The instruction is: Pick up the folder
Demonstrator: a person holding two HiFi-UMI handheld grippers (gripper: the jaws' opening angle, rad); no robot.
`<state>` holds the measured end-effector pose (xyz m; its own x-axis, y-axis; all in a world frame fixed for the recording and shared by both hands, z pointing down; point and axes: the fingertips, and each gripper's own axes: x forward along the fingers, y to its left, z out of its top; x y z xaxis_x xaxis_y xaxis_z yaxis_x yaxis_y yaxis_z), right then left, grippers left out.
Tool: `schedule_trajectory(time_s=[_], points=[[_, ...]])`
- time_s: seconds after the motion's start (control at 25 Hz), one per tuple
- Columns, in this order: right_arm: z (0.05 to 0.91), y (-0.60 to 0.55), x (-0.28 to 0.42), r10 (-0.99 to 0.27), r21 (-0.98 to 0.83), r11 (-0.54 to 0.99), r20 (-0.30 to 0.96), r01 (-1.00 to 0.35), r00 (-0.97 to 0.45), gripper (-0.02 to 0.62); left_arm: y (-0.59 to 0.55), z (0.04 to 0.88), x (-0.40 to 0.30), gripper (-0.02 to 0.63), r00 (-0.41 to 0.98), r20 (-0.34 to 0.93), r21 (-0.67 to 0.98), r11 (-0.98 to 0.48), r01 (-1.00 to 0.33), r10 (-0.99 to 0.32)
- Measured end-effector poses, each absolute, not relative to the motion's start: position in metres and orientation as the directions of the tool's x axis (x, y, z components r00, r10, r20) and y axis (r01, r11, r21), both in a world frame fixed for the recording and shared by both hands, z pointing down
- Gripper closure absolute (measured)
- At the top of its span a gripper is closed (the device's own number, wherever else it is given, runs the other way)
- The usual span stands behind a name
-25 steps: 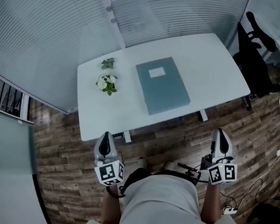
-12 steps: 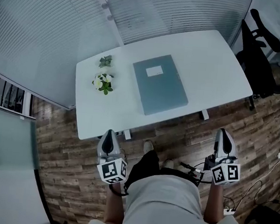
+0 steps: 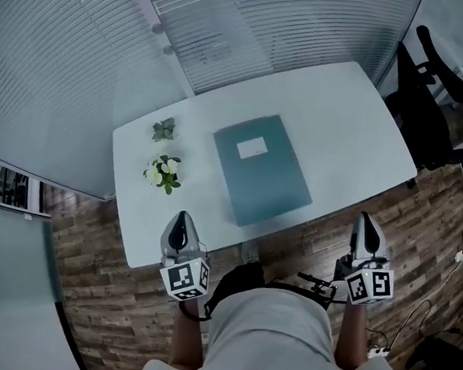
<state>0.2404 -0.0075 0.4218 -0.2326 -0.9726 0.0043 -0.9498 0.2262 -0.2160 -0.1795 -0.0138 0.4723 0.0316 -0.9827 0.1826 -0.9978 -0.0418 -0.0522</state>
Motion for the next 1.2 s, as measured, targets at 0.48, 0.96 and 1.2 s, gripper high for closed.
schedule_trajectory(time_s=[0.48,0.96,1.2], points=[[0.423,-0.109,0.189,-0.975,-0.15,0.21,0.041,-0.966,-0.218,0.594,-0.115,0.489,-0.19,0.6,0.158,0.224,-0.011,-0.165,-0.986,-0.962],[0.531,-0.184,0.153,-0.769,-0.149,0.38,0.497,-0.913,-0.401,0.443,-0.119,0.501,-0.193,0.6,0.096,0.254,-0.006,-0.101,-0.995,-0.962],[0.577,-0.212,0.125,-0.582,-0.362,0.373,0.625,-0.854,-0.52,0.262,-0.107,0.505,-0.196,0.6,0.061,0.274,-0.003,-0.064,-0.998,-0.96]])
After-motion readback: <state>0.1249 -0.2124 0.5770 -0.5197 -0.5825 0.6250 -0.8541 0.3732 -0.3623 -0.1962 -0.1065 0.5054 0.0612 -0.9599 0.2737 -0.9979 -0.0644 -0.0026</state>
